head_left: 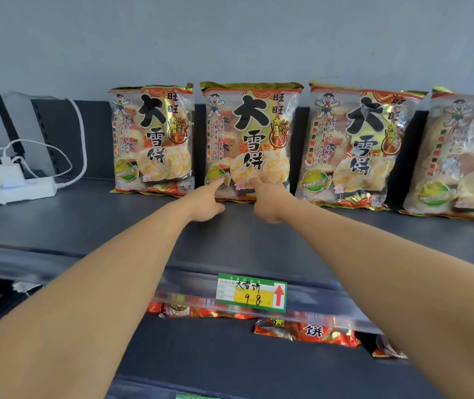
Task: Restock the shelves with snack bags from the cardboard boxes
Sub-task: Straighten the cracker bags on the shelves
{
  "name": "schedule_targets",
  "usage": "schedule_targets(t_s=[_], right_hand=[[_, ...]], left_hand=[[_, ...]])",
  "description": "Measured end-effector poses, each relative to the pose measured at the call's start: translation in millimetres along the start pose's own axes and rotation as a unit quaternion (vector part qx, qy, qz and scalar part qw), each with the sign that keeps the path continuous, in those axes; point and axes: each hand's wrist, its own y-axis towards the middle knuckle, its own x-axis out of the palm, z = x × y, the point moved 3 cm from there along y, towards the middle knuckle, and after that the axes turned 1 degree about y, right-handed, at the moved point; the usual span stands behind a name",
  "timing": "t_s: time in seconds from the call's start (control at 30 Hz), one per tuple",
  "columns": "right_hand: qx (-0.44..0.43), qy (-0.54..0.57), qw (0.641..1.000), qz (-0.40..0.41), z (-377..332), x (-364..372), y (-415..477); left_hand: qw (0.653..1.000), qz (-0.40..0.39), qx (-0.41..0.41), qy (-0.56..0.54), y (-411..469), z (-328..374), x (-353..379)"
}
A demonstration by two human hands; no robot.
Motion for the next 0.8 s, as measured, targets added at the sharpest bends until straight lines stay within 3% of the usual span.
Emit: schedule_targets(t_s=[0.23, 0.5, 0.67, 0.8], right_hand=[[-0.042, 0.007, 0.999, 0.029, 5, -18, -31], [-0.045, -0.107, 0.99, 0.086, 3, -50, -132], [0.008, -0.157, 0.984, 0.08, 10, -45, -234], [0.108, -0.185, 0.976, 0.039, 35, -23, -324]], left_hand=[[0.997, 0.072, 0.03, 0.002, -34, 33, -9], [0.97, 0.088, 0.212, 0.075, -117, 93, -18], [0.931, 0.009, 0.347, 0.108, -189, 124, 10], [0.887, -0.057, 0.44, 0.128, -245, 156, 58]])
